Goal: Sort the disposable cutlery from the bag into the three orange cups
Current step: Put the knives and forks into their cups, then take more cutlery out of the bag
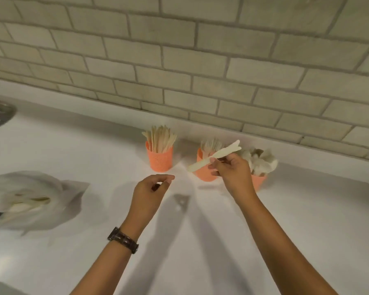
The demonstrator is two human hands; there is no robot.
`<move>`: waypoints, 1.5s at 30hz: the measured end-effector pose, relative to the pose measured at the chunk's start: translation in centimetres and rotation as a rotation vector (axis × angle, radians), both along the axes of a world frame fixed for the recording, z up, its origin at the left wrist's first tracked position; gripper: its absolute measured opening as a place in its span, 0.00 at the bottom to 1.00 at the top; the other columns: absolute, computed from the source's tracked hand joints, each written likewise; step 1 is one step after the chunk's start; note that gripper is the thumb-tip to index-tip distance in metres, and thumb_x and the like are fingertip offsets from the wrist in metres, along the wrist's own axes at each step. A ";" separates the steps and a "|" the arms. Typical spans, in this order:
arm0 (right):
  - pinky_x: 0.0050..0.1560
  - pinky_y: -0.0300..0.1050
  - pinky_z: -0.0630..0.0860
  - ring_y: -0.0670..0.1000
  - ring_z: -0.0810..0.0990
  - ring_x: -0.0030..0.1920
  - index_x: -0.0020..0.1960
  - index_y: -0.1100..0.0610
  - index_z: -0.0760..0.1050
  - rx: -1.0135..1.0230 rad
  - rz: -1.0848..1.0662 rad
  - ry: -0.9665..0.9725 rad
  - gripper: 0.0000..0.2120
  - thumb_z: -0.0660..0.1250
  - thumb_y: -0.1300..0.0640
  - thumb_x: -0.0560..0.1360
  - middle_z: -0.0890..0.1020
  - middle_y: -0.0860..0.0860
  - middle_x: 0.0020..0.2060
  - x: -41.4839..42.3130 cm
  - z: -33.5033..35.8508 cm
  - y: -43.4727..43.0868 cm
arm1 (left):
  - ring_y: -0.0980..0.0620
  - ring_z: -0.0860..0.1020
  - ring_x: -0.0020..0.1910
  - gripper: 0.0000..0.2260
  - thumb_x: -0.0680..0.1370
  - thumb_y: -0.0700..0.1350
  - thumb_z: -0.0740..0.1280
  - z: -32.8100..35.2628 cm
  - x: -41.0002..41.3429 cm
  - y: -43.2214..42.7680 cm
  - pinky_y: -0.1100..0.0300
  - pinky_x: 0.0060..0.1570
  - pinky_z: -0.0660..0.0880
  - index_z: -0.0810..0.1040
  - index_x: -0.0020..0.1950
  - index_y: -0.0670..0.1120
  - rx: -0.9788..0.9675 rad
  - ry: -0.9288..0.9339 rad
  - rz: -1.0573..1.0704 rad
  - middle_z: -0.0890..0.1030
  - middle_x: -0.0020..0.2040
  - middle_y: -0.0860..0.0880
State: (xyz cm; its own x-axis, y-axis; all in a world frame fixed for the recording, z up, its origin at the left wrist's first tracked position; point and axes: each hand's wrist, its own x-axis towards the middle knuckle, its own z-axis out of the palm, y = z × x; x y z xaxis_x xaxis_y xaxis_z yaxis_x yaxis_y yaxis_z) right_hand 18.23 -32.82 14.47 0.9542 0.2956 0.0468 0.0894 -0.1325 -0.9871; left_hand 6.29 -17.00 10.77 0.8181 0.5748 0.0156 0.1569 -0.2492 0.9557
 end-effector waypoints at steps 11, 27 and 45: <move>0.39 0.41 0.67 0.53 0.77 0.39 0.44 0.60 0.78 -0.437 -0.177 -0.257 0.04 0.65 0.60 0.74 0.82 0.54 0.39 2.5 -3.0 18.6 | 0.47 0.75 0.39 0.10 0.75 0.43 0.68 -0.1 -5.3 16.0 0.70 0.39 0.73 0.82 0.41 0.60 -0.049 -0.022 0.038 0.82 0.37 0.64; 0.37 0.32 0.72 0.49 0.78 0.34 0.49 0.54 0.81 -0.365 -0.042 -0.228 0.06 0.69 0.60 0.73 0.82 0.44 0.37 -9.0 -3.6 22.2 | 0.57 0.78 0.45 0.06 0.73 0.41 0.70 0.4 -15.4 28.1 0.70 0.48 0.71 0.82 0.42 0.53 0.363 0.031 0.182 0.80 0.46 0.57; 0.55 0.36 0.69 0.51 0.77 0.57 0.60 0.57 0.76 -0.778 0.660 -0.287 0.14 0.58 0.60 0.78 0.80 0.52 0.56 -21.2 -7.6 38.6 | 0.47 0.69 0.64 0.12 0.73 0.42 0.69 -3.6 -19.9 38.4 0.62 0.58 0.68 0.80 0.55 0.54 0.607 0.383 -0.063 0.64 0.69 0.52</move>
